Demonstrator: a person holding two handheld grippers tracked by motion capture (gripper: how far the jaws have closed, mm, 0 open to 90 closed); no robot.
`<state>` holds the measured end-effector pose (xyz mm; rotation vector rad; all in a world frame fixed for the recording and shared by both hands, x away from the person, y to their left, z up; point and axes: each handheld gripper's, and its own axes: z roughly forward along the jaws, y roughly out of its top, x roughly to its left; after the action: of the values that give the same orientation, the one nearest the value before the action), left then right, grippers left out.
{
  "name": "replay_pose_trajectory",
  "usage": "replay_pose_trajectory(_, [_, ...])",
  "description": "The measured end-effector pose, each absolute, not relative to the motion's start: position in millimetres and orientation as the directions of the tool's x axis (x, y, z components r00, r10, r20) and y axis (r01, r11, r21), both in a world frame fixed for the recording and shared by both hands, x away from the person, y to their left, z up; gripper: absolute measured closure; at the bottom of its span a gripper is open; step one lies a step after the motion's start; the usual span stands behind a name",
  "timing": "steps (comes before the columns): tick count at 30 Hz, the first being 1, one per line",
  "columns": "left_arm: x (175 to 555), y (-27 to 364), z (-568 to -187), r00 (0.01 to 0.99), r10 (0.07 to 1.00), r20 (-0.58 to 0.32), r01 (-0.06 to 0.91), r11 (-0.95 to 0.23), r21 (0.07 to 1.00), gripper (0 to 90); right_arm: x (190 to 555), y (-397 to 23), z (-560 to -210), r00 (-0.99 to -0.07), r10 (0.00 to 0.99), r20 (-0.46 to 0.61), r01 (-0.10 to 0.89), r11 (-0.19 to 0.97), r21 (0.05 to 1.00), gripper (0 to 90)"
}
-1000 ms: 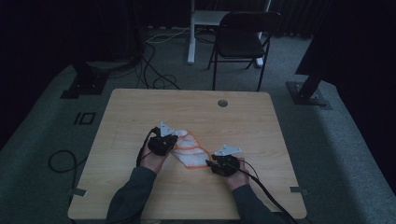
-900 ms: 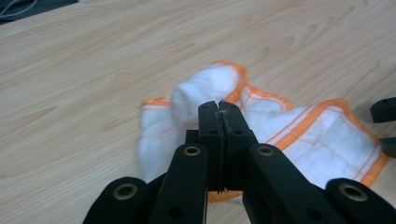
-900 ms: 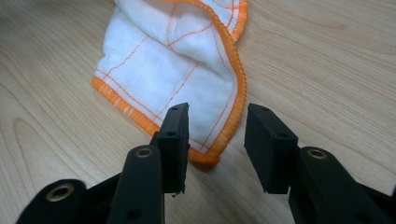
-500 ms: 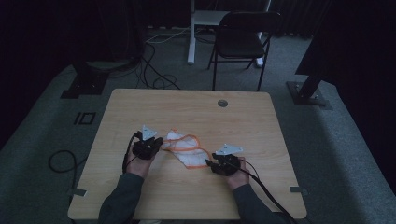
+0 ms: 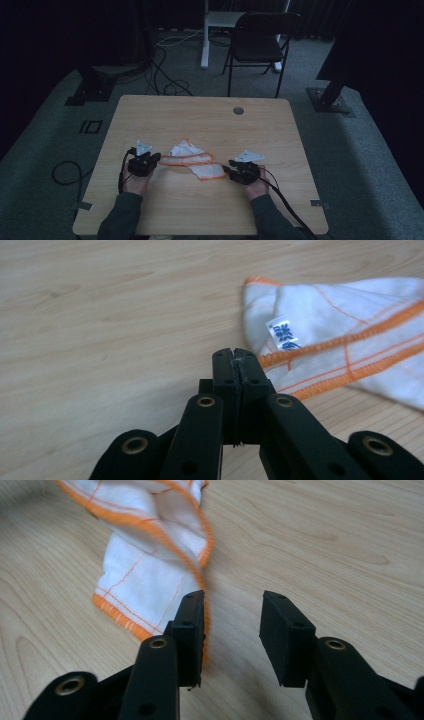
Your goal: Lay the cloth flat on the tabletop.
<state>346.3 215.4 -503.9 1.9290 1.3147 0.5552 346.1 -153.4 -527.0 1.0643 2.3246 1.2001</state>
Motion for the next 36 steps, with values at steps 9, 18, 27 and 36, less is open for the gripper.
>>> replay_pose_trajectory(9, [340, 247, -519, 0.305, 0.95, -0.067, 0.665, -0.162, 0.729, 90.0, 350, -146, -526, -0.681, 0.73, 0.055, 0.468, 0.376, 0.8, 63.8])
replay_pose_trajectory(18, [335, 273, -523, 0.209, 0.977, -0.045, 0.704, -0.118, 0.7, 89.6, 351, -136, -526, -0.7, 0.712, 0.054, 0.458, 0.389, 0.799, 63.7])
replay_pose_trajectory(27, [331, 259, -511, 0.262, 0.965, -0.027, 0.664, -0.16, 0.73, 79.1, 349, -134, -526, -0.707, 0.705, 0.057, 0.458, 0.394, 0.797, 63.1])
replay_pose_trajectory(36, [330, 235, -493, 0.354, 0.935, -0.025, 0.61, -0.21, 0.764, 70.6, 346, -133, -526, -0.714, 0.697, 0.056, 0.455, 0.402, 0.795, 61.8])
